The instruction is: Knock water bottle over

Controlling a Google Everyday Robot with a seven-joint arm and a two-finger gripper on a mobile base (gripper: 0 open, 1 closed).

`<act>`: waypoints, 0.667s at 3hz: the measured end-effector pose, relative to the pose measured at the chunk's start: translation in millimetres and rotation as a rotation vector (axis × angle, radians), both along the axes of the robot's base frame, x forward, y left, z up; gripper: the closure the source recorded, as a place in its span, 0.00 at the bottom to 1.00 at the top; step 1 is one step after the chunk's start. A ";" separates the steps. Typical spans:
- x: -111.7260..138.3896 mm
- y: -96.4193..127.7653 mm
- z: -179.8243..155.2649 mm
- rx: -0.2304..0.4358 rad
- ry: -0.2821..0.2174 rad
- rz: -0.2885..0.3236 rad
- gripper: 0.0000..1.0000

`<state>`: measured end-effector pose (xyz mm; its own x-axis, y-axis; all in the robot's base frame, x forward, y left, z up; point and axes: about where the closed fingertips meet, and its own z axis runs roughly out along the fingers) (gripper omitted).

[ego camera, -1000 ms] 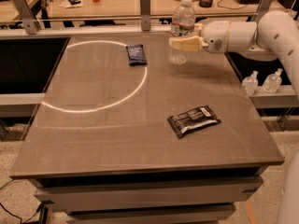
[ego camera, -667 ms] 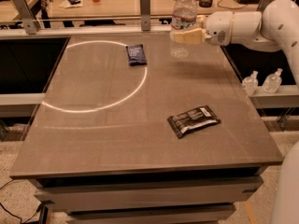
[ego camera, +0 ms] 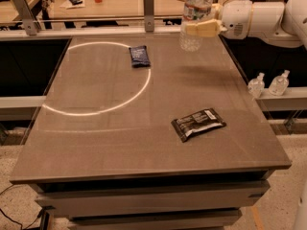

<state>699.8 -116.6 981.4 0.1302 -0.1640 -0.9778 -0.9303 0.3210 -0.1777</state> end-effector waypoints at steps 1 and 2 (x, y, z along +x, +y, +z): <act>-18.1 2.1 13.2 -0.003 -0.193 0.077 1.00; -36.6 6.1 16.6 -0.091 -0.389 0.162 1.00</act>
Offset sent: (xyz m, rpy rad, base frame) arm -0.0591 0.0020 0.0131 -0.2604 -0.7730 0.2747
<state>663.2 -110.4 998.0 0.5179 -0.1946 -0.8330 -0.8252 0.1431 -0.5464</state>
